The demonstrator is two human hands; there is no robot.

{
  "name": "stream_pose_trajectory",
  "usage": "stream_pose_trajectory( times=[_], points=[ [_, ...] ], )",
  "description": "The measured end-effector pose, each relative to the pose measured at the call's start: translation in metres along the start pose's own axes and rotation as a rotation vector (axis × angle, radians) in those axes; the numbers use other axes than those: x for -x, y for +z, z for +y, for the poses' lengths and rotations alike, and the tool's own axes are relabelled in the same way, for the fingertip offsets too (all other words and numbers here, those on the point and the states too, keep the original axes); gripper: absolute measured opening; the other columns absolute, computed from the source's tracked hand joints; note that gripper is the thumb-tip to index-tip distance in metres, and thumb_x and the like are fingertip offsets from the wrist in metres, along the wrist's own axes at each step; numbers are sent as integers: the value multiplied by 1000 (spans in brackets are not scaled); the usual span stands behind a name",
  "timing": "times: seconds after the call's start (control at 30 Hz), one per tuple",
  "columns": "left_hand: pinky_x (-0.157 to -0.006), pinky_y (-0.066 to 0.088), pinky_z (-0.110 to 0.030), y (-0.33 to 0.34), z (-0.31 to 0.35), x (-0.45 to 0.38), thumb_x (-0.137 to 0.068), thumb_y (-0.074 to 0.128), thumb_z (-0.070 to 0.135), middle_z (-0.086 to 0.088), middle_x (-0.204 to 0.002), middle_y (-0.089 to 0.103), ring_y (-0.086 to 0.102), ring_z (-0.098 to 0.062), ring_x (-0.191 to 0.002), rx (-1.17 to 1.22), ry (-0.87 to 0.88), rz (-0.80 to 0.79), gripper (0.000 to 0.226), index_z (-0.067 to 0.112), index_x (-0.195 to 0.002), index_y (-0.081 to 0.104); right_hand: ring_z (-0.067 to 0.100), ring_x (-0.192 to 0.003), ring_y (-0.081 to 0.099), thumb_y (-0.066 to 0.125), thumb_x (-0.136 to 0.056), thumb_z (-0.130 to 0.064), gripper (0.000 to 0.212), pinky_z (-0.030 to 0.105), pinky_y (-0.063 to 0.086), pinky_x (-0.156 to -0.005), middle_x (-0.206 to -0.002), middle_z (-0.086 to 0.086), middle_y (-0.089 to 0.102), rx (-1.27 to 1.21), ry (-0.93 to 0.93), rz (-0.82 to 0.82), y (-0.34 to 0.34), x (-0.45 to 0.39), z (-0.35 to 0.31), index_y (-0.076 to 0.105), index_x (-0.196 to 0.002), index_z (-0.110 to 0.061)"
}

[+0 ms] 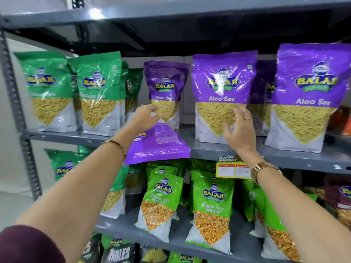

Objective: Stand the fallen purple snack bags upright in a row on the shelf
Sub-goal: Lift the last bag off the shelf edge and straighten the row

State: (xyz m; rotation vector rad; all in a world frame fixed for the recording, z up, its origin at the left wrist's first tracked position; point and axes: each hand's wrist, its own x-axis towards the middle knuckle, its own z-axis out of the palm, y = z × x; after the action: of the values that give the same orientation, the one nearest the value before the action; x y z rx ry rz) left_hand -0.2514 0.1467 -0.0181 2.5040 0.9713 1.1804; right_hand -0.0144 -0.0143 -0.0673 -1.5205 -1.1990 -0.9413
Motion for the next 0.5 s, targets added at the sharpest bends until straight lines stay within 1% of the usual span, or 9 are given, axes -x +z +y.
stream_pose_trajectory(
  times=[0.1,0.17,0.27,0.33,0.4,0.5],
  points=[
    [-102,37,-34,-25,-26,7,-87,53,7,-18,-130,57,51,-31,-121,-81,-27,-23,37,0,-123,55,38,-119,49,55,-80,-2,37,38,42,-96,-124,24,54,-22,-68,-26,6,2,-20,55,-116,4],
    [-105,36,-36,-37,-42,9,-86,52,4,-19,-131,56,51,-32,-122,-127,-41,-44,39,0,-125,54,38,-115,52,53,-80,1,35,38,41,-94,-121,24,56,-66,-81,-86,14,0,-38,57,-115,4],
    [-105,36,-39,-47,-59,10,-81,51,-3,-19,-130,57,51,-33,-121,-194,-36,-75,46,4,-126,53,36,-107,58,53,-83,-2,37,40,46,-85,-124,21,56,-91,-123,-257,30,-10,-64,56,-120,-3],
    [-103,40,-40,-52,-69,11,-76,48,-10,-19,-132,55,50,-34,-122,-193,-29,-122,54,4,-128,51,32,-101,61,55,-86,-10,38,36,46,-81,-128,14,55,-53,-144,-400,45,-17,-77,53,-124,-11],
    [-101,43,-42,-56,-80,12,-74,47,-12,-18,-135,53,50,-34,-122,-199,-8,-169,59,6,-129,50,30,-103,59,58,-85,-13,41,34,44,-85,-131,9,53,-29,-117,-552,62,-22,-88,51,-126,-15],
    [-100,44,-40,-56,-93,12,-73,46,-12,-14,-140,48,48,-32,-124,-204,41,-256,64,11,-133,47,27,-113,54,59,-84,-5,47,33,42,-92,-131,9,54,-85,30,-743,83,-26,-96,51,-128,-17]
  ],
)
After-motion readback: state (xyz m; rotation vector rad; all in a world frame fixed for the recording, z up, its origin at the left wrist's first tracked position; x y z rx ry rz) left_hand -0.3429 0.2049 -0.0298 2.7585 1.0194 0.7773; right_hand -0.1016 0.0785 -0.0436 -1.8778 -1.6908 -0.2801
